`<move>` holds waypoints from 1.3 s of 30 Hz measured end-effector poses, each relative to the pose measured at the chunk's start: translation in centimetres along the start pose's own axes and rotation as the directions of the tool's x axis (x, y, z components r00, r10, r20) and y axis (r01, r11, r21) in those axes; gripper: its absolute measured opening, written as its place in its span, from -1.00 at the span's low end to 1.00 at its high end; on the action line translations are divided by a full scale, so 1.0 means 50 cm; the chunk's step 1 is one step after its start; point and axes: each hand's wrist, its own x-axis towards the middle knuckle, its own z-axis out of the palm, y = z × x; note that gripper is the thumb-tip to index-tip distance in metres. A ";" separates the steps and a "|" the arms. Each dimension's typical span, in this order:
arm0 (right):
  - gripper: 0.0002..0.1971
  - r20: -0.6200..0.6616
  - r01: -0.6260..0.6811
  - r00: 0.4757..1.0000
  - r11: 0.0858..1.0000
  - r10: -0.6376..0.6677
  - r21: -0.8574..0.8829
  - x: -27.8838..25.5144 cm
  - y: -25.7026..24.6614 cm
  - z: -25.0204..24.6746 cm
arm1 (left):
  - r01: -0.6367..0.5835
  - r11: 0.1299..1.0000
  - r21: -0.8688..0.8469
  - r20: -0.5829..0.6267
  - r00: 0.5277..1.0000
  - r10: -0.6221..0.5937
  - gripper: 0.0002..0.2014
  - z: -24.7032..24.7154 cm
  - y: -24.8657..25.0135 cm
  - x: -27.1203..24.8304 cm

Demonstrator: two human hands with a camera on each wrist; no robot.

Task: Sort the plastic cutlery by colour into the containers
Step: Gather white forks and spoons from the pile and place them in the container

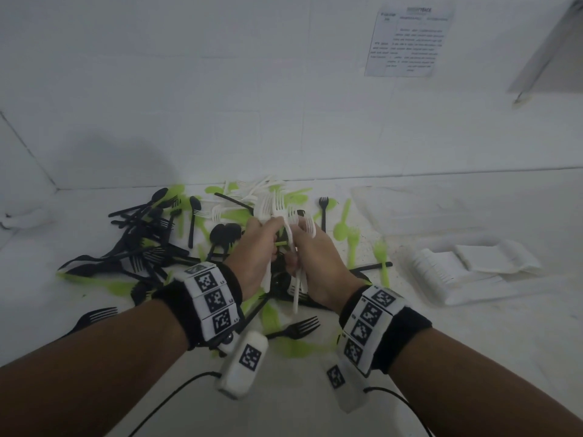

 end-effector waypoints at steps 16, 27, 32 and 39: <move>-0.64 -0.173 -0.015 0.984 0.966 -0.032 -0.259 0.000 0.004 -0.022 | -0.012 1.000 0.005 -0.133 0.991 0.013 -0.93 -0.024 -0.010 0.018; -0.78 0.132 0.145 0.986 0.933 -0.107 -0.329 -0.016 -0.008 0.012 | 0.068 0.981 -0.182 -0.056 0.995 -0.079 -0.60 0.033 -0.011 0.014; -0.69 0.176 0.086 0.984 0.946 -0.031 -0.314 -0.015 -0.010 -0.017 | 0.086 0.974 -0.210 0.047 0.996 -0.078 -0.66 0.015 -0.014 0.020; -0.58 -0.132 0.057 0.982 0.886 -0.132 -0.460 -0.020 -0.041 -0.066 | 0.091 0.989 -0.114 -0.007 0.996 -0.092 -0.67 0.014 -0.029 0.038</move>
